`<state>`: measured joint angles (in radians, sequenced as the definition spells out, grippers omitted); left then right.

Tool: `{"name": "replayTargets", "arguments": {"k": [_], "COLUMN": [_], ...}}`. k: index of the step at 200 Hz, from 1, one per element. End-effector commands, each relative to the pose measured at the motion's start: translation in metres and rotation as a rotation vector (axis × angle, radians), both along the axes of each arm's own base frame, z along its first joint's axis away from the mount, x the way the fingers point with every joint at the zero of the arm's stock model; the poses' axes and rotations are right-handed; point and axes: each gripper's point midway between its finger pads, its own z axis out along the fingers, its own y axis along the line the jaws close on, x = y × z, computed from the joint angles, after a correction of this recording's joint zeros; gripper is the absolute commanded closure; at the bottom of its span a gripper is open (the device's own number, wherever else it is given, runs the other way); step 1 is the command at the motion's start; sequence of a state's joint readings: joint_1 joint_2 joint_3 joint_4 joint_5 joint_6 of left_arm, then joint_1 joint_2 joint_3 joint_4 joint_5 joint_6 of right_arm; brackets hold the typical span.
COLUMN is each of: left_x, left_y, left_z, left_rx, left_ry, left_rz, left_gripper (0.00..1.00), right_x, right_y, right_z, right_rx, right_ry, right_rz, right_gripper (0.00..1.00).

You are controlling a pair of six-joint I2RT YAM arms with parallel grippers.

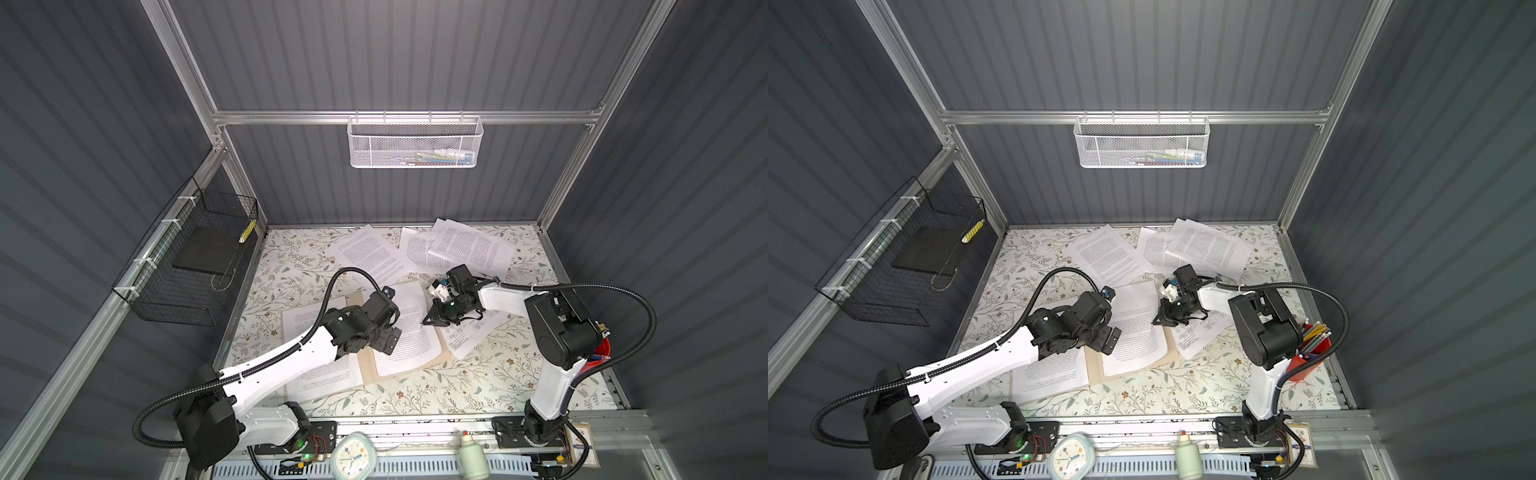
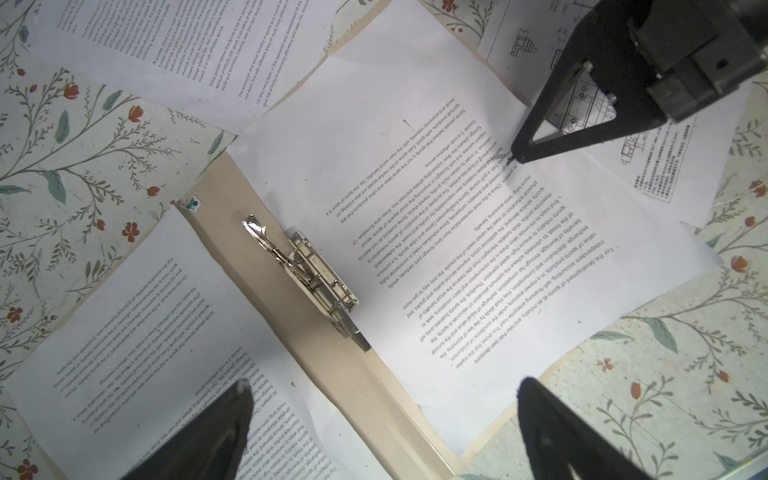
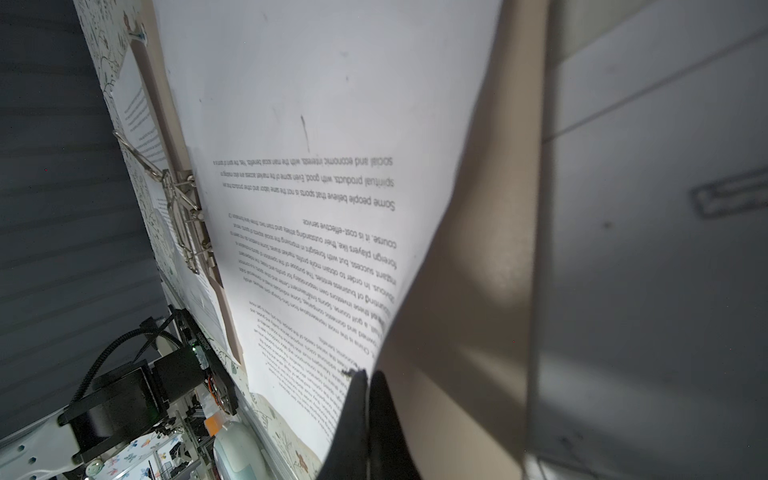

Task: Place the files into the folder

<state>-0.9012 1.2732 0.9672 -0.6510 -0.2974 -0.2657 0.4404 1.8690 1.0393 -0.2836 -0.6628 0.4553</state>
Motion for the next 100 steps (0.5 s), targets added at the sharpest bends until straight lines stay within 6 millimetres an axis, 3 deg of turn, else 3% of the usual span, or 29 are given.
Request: {"name": "replayTargets", "arguments": {"k": [1, 100], "left_x": [-0.002, -0.001], "left_y": [0.003, 0.002], "left_z": [-0.001, -0.006], "left_rx": [0.003, 0.018], "left_ry": [0.021, 0.031], "left_rz": [0.008, 0.009], "left_gripper": [0.00, 0.00], "right_x": [-0.005, -0.006], "right_y": [-0.003, -0.012], "right_z": [0.002, -0.002], "right_rx": [-0.015, -0.067], "right_ry": [-0.012, -0.034], "right_rz": [0.012, 0.029], "right_gripper": [1.00, 1.00]}}
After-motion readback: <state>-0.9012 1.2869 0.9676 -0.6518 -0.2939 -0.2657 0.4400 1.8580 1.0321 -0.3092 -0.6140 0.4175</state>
